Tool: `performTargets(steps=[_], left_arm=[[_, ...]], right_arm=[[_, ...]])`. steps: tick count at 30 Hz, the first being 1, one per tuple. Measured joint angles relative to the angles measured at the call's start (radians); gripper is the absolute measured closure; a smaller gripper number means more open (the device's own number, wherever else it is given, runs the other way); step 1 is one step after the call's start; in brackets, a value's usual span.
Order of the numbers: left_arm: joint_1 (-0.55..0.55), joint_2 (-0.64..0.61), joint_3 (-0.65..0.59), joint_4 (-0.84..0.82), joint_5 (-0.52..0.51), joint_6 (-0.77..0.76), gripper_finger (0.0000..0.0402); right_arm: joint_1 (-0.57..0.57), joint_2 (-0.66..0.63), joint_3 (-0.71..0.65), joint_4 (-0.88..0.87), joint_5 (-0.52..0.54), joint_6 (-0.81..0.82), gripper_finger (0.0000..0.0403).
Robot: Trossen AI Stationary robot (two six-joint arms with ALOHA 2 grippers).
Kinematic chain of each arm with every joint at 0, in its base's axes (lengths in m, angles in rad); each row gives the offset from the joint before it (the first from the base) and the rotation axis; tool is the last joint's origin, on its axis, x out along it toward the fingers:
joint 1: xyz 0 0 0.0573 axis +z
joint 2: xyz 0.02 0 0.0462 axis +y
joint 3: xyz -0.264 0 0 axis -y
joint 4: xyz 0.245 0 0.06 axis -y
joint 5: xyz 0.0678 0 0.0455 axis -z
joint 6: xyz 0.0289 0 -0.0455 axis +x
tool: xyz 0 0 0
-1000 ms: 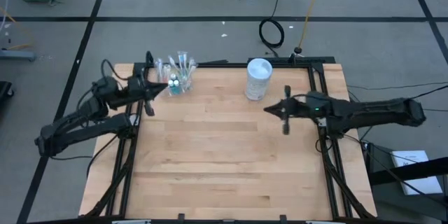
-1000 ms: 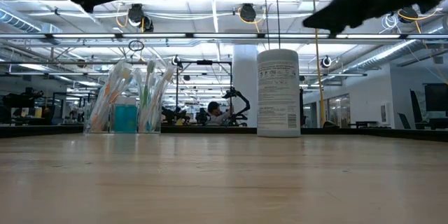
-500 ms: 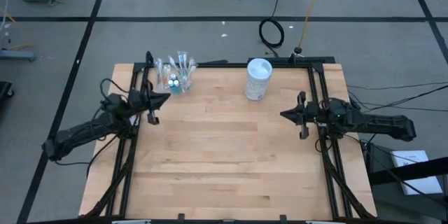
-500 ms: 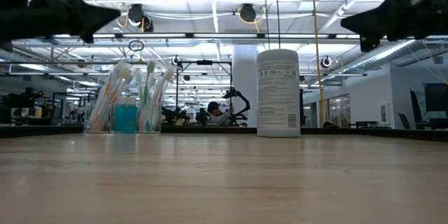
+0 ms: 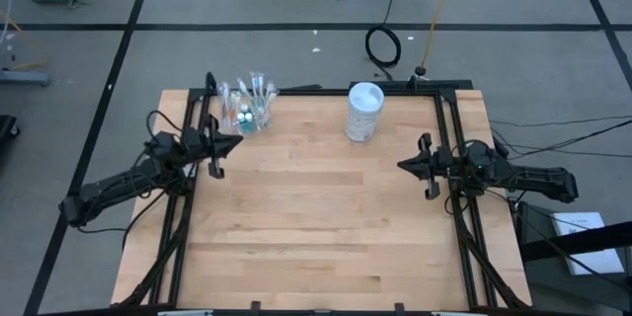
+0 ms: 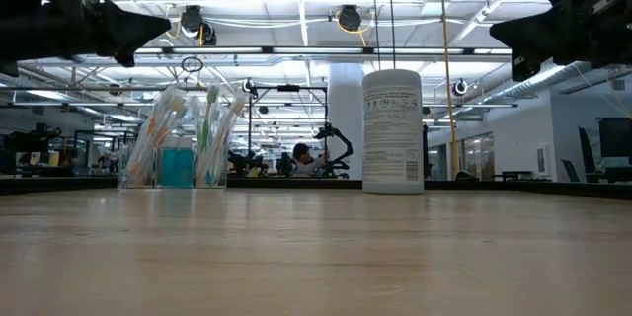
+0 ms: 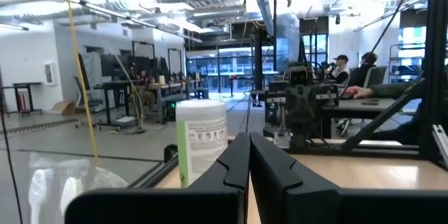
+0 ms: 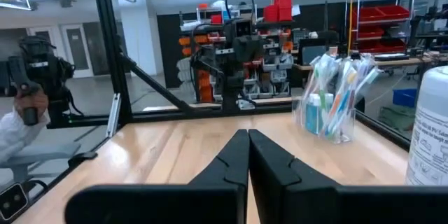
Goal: Pick & Place toothbrushing station
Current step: Return to Home Position
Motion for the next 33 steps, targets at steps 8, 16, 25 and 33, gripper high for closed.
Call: performTargets(steps=[8, 16, 25, 33], left_arm=[[-0.004, 0.0, 0.0, -0.062, 0.08, -0.023, 0.0391], [-0.026, 0.0, 0.0, -0.164, 0.059, -0.002, 0.0397], [-0.041, 0.0, 0.0, -0.225, 0.059, 0.058, 0.0379], [-0.041, 0.0, 0.0, -0.222, 0.058, 0.054, 0.0395]], right_arm=[[0.0, 0.0, -0.016, 0.003, 0.001, 0.0, 0.04], [0.0, 0.0, -0.017, 0.003, 0.001, 0.0, 0.0402], [0.0, 0.0, -0.018, 0.003, 0.002, -0.113, 0.0397], [0.0, 0.0, -0.019, 0.003, 0.002, -0.133, 0.04]])
